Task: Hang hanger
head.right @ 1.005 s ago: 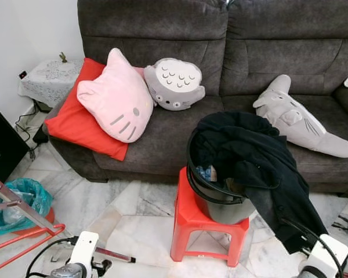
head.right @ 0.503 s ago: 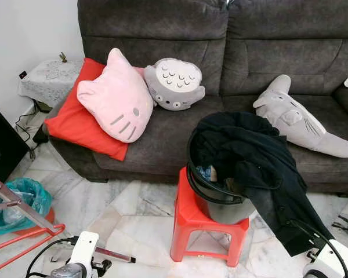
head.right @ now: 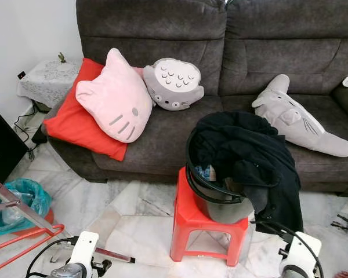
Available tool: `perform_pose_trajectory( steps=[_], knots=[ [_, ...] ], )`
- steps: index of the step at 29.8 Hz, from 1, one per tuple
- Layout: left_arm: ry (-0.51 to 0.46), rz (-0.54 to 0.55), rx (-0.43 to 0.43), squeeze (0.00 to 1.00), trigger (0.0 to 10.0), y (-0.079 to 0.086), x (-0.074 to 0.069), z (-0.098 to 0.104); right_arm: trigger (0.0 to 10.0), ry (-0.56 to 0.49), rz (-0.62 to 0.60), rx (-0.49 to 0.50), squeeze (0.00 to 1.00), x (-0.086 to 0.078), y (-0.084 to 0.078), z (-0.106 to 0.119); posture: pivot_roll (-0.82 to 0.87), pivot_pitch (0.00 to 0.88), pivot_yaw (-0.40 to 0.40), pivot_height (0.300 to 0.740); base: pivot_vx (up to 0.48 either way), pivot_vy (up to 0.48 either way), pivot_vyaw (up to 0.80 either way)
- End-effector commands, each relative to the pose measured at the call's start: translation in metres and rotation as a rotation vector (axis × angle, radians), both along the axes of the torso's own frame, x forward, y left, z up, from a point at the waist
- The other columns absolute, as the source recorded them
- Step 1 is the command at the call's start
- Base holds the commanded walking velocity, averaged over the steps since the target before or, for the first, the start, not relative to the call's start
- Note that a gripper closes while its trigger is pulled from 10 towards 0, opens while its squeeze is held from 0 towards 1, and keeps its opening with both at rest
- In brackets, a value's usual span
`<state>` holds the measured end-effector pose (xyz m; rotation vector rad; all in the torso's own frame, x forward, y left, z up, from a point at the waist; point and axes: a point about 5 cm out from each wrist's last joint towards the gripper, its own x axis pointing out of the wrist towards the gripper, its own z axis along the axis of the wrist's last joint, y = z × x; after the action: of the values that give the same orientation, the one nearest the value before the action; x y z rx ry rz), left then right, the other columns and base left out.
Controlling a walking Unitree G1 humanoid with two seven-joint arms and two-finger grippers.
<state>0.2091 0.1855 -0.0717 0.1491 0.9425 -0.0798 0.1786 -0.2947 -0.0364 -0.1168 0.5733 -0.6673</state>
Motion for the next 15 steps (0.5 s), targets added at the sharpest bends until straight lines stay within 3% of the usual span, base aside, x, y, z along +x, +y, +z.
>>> perform_pose_trajectory(
  steps=[1, 15],
  knots=[
    [0.019, 0.001, 0.02, 0.0, 10.0, 0.004, -0.004, -0.002, 10.0, 0.01, 0.025, 0.018, 0.0, 0.002, 0.003, -0.002, -0.02, 0.0, 0.043, 0.74, 0.0, 0.0, 0.0],
    [0.017, 0.004, 0.016, 0.0, 10.0, 0.003, -0.004, -0.002, 10.0, 0.055, 0.37, 0.171, 0.0, 0.008, 0.042, -0.014, -0.03, 0.0, 0.04, 0.74, 0.0, 0.0, 0.0]
  ],
)
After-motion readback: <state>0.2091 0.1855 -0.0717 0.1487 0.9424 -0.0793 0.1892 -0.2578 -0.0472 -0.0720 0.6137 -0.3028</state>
